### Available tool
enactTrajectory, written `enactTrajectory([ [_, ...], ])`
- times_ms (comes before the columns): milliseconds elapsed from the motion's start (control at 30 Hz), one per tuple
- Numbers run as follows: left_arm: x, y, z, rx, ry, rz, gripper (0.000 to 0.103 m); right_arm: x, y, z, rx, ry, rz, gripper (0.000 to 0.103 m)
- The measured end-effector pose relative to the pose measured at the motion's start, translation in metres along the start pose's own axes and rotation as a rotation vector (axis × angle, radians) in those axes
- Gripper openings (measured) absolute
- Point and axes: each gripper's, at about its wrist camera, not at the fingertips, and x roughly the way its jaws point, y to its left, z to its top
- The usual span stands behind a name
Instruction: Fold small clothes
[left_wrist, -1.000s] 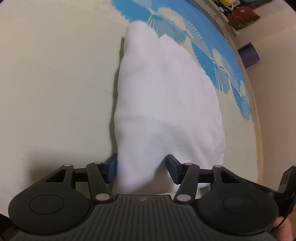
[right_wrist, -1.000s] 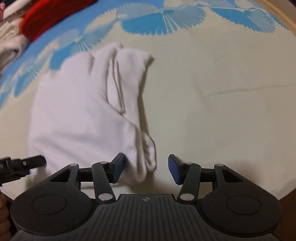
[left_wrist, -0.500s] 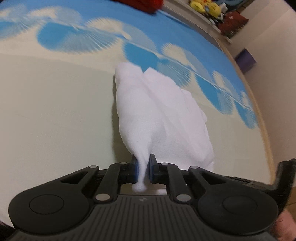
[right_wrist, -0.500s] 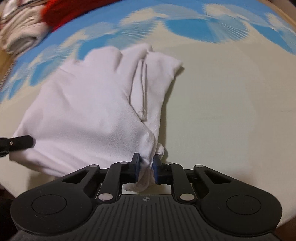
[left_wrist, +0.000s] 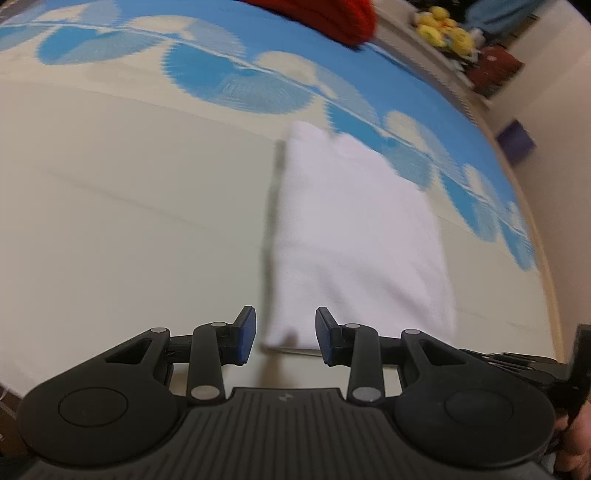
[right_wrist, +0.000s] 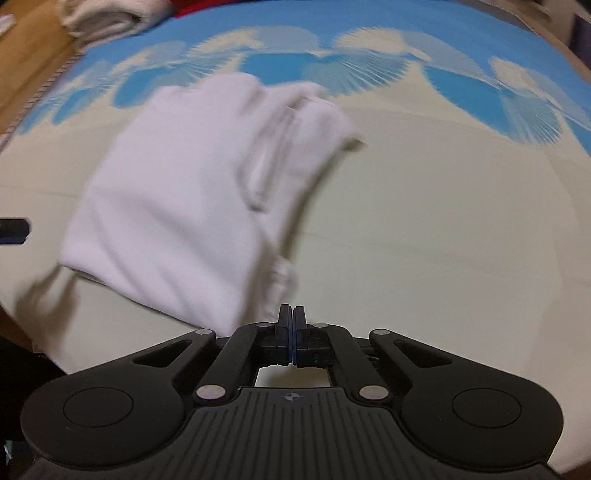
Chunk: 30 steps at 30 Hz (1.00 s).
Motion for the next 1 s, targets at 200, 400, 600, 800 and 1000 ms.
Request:
enactTrajectory([
  [200,0.035,-0.017,-0.010,0.004,0.036,0.084,0.066,-0.020,-0.010,-0.003,0.083,-0.077,0.088,0.023],
  [400,0.056,-0.003,-0.007,-0.072,0.079,0.124,0.055,-0.013,0.015,0.001,-0.003,-0.114,0.082,0.063],
  [600,0.058,-0.012,-0.014,-0.015,0.077,0.174,0.016,0.012,0.034,0.003,-0.074,-0.049,0.047,0.015],
  [800,0.054,-0.022,-0.020,0.063,0.086,0.161,0.014,0.011,0.030,0.007,-0.052,-0.060,-0.040,0.006],
  [1000,0.053,-0.043,-0.029,0.198,0.059,0.256,0.023,0.014,0.022,0.007,-0.003,-0.049,-0.046,0.007],
])
